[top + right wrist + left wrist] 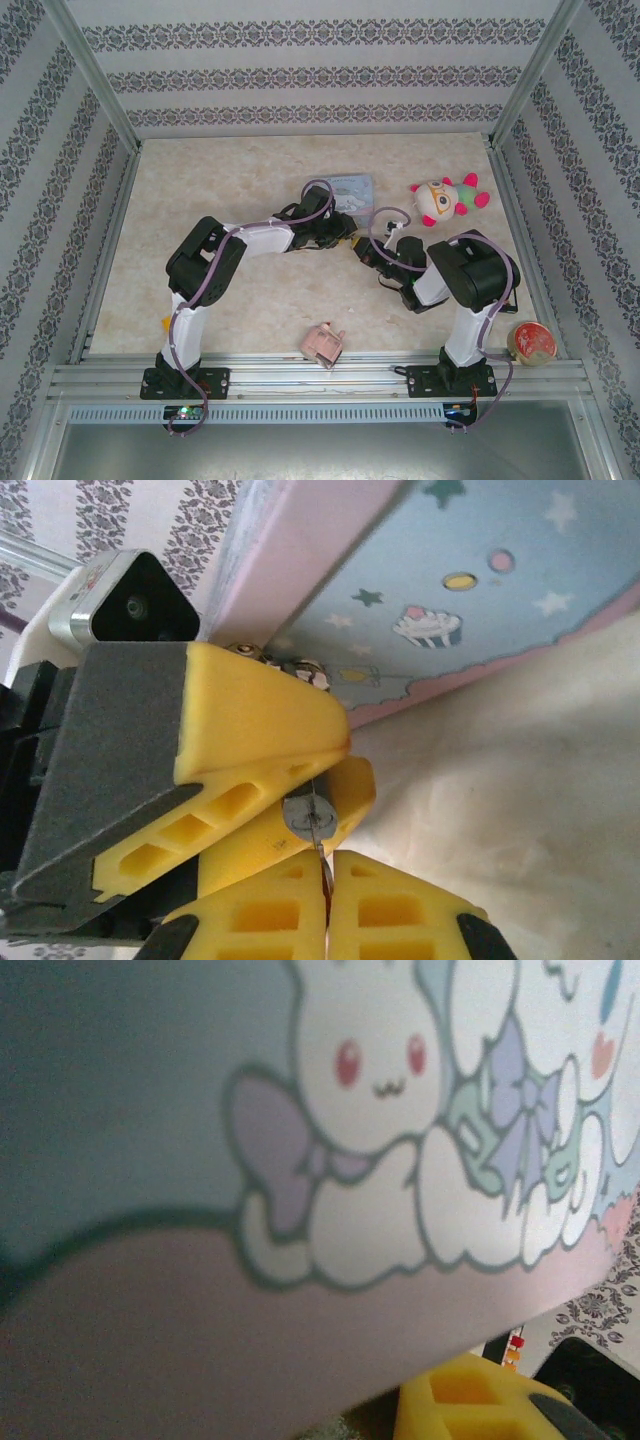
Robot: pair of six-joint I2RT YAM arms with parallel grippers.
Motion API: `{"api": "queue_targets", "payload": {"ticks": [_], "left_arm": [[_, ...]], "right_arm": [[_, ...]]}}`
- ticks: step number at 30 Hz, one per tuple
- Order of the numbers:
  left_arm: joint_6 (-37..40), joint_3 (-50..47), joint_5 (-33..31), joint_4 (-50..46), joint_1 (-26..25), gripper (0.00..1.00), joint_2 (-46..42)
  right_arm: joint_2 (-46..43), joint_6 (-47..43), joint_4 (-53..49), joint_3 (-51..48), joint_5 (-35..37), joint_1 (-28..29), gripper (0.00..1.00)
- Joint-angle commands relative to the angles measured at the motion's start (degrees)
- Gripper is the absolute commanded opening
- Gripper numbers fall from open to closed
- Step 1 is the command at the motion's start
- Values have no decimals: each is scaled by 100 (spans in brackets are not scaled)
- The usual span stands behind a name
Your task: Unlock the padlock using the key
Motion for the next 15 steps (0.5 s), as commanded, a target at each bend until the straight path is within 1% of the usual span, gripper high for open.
{"api": "queue_targets", "payload": {"ticks": [1, 4, 7, 9, 12, 15], "left_arm": [[-327, 127, 903, -428, -218, 14, -144], [-305, 152, 962, -454, -218, 14, -161], [-316, 113, 994, -443, -233, 13, -197], [-323, 79, 1002, -439, -234, 13, -219], [-313, 52, 994, -422, -236, 13, -250], [-318, 50, 998, -390, -236, 13, -254]], "right_arm": [[-184, -554, 465, 252, -169, 165, 0], [-192, -158, 456, 295, -229, 4, 0], [-37, 403, 465, 277, -169, -243, 0], [70, 622, 465, 250, -132, -377, 0], [154, 693, 465, 254, -116, -447, 0], [168, 646, 465, 349, -252, -438, 0]]}}
